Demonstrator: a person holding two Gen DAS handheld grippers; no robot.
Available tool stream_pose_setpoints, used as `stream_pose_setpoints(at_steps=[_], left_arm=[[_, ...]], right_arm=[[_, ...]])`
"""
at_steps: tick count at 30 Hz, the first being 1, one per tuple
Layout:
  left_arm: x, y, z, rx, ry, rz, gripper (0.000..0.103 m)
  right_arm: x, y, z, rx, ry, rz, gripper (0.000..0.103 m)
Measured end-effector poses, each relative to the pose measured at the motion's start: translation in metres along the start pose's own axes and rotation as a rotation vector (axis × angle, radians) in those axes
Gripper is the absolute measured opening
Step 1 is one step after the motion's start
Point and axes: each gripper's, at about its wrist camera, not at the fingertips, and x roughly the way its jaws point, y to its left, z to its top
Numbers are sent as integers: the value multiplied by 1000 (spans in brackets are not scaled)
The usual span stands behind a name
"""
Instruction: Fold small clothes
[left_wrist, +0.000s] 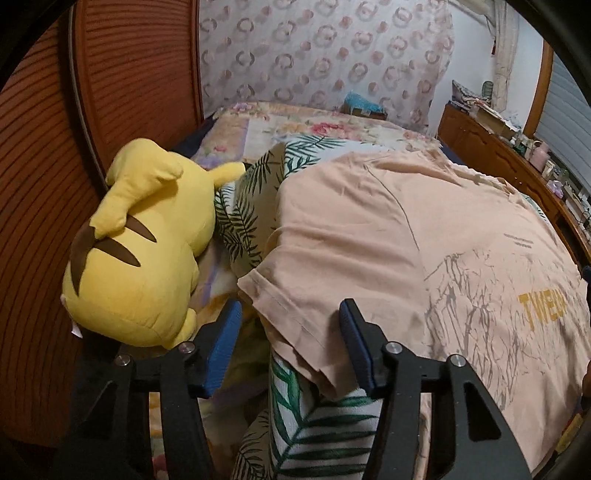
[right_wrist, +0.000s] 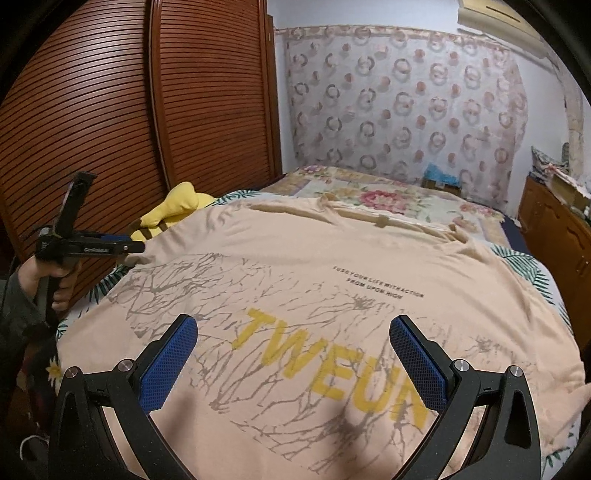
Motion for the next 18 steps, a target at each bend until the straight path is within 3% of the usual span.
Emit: stream_pose_setpoints(at_steps=[5, 8, 10, 15, 18], left_arm=[[11, 9, 3, -30, 34, -55, 43], [9, 10, 3, -43, 24, -98, 24], [7, 7, 4, -23, 13, -63, 9], [-7, -3, 10, 20, -40, -8, 4], [-21, -14, 19, 33, -80, -33, 4]], right_arm=[[3, 5, 2, -15, 15, 36, 103], [4, 6, -1, -23, 15, 44, 103], [4, 3, -3, -21, 18, 46, 103], [4, 0, -6, -13, 24, 42, 103], [3, 0, -6, -8, 25, 37, 103]])
